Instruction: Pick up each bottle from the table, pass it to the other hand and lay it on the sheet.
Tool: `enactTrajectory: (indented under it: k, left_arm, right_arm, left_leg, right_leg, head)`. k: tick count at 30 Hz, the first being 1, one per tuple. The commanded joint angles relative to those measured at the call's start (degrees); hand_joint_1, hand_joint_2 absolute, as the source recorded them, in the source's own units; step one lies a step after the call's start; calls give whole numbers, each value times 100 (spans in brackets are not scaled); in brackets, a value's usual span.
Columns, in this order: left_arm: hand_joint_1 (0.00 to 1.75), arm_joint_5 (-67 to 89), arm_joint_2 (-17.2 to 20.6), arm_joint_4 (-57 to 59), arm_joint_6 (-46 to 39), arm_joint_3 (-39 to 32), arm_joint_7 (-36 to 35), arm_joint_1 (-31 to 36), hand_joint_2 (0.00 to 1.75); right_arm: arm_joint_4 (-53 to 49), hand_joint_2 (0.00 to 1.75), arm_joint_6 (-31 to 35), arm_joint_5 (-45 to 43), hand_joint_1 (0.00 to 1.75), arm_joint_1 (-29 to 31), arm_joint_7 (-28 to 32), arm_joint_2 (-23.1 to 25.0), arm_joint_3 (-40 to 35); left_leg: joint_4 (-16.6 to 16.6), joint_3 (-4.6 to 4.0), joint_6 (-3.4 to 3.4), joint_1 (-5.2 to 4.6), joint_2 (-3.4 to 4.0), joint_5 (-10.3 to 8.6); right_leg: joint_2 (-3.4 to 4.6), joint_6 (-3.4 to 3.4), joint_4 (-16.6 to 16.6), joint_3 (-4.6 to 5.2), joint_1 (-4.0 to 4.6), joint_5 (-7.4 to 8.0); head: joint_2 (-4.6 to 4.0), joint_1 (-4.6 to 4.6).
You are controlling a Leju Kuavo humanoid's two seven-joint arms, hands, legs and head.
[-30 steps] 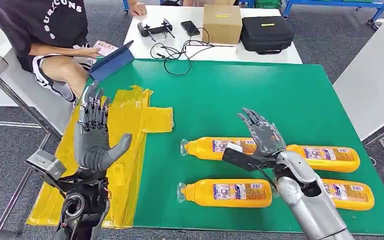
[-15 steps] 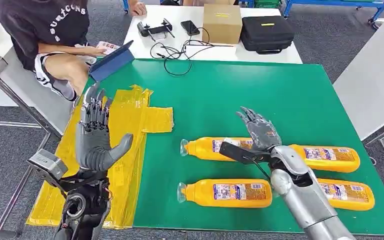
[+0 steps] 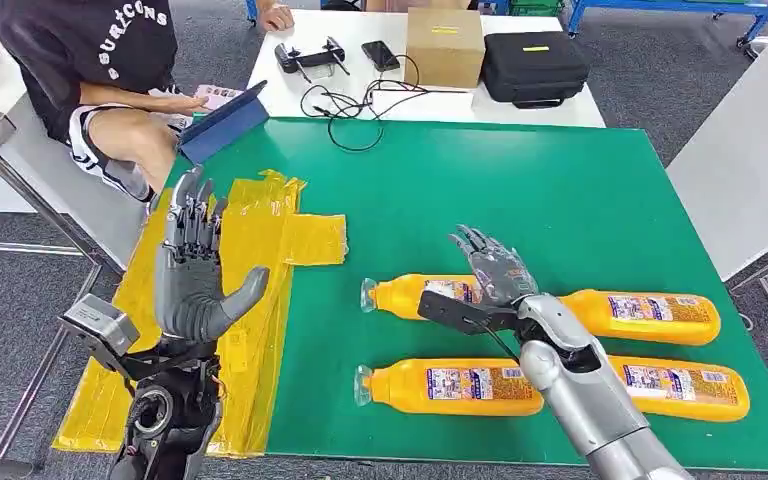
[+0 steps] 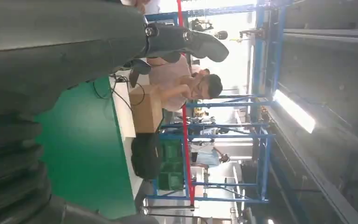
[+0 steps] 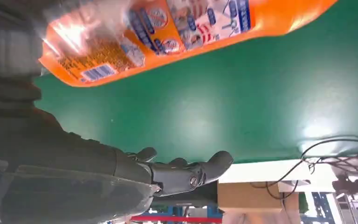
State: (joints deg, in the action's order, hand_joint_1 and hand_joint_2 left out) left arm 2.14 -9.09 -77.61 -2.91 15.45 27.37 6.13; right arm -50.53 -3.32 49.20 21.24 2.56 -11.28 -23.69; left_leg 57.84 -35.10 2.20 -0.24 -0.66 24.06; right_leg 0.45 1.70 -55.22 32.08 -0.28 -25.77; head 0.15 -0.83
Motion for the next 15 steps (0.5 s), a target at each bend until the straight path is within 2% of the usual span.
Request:
enactTrajectory:
  k: [1,2,3,7,8,10,15]
  left_arm:
    - [0,-75,115,276,-14,122,-121,214,175]
    - [0,-78,118,250,-20,128,-135,198,175]
    - [0,-83,127,244,-23,141,-151,194,175]
    - [0,-100,125,237,-56,153,-188,167,175]
    - [0,-100,126,239,-56,153,-188,164,175]
    - [0,-100,126,239,-56,153,-188,164,175]
    - [0,-102,125,239,-61,149,-191,161,175]
  right_arm:
    - [565,175,-151,-12,0,188,-58,64,-224]
    - [573,175,-151,-13,0,187,-59,58,-227]
    - [597,175,-172,-19,0,190,-81,43,-237]
    - [711,175,-104,130,0,197,-308,-24,-296]
    - [717,175,-104,130,0,188,-308,-31,-295]
    - [717,175,-104,130,0,188,-308,-31,-295]
    - [724,175,-69,178,0,195,-391,-37,-303]
  left_leg:
    - [-16,46,-14,0,7,11]
    - [-7,17,-7,2,3,4]
    - [-14,42,-14,1,7,11]
    - [-13,41,-14,0,7,12]
    - [-8,18,-8,0,2,4]
    - [-15,44,-15,0,5,12]
    - [-10,25,-10,-1,7,7]
  right_leg:
    - [-2,-3,17,-46,1,-10]
    - [-2,-2,9,-18,2,-3]
    - [-2,-4,16,-43,2,-10]
    - [-2,-4,13,-41,0,-11]
    - [-3,-2,8,-19,0,-5]
    - [-3,-5,15,-45,0,-12]
    - [0,-3,9,-24,-1,-6]
  head:
    - [0,0]
    - [0,0]
    - [0,0]
    - [0,0]
    - [0,0]
    - [2,0]
    - [2,0]
